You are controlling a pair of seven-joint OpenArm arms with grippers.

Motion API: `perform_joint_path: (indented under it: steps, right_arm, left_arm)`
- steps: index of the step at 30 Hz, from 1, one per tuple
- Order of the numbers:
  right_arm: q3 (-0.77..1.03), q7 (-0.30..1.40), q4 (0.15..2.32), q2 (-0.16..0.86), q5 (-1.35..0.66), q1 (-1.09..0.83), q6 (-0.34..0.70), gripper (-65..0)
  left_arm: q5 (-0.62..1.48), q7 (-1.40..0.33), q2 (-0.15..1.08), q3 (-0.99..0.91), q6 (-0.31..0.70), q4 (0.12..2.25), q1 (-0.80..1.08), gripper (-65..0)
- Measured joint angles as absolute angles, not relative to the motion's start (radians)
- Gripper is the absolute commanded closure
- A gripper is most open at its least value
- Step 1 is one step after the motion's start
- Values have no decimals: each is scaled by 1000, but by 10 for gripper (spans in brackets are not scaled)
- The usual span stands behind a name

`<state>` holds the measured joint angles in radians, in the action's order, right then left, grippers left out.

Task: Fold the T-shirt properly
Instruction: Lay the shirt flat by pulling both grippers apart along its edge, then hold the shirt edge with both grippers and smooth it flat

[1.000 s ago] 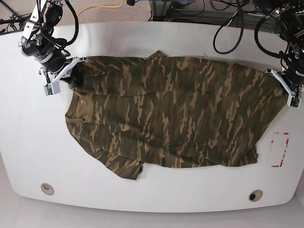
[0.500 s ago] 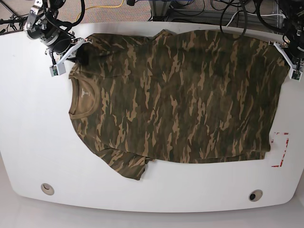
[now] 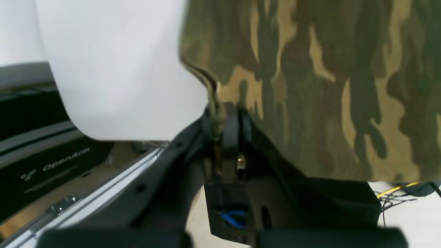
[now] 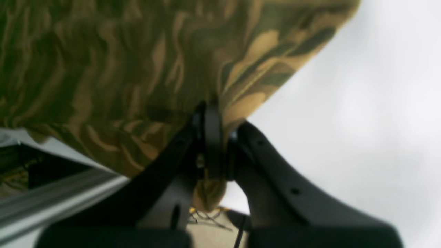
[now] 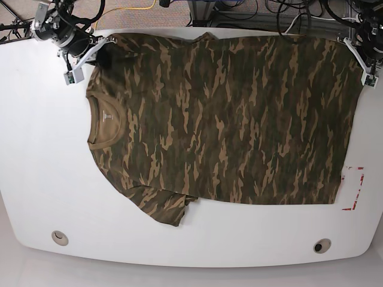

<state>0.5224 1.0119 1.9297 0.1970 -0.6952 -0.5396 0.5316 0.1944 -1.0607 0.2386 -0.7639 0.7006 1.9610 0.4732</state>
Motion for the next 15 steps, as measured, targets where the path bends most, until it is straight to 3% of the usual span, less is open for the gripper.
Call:
perform_joint_path:
  steps: [15]
  right_arm:
    - [524, 1006, 1931, 196, -708, -635, 528, 0]
  left_arm:
    - [216, -1047, 242, -883, 705, 1964, 527, 0]
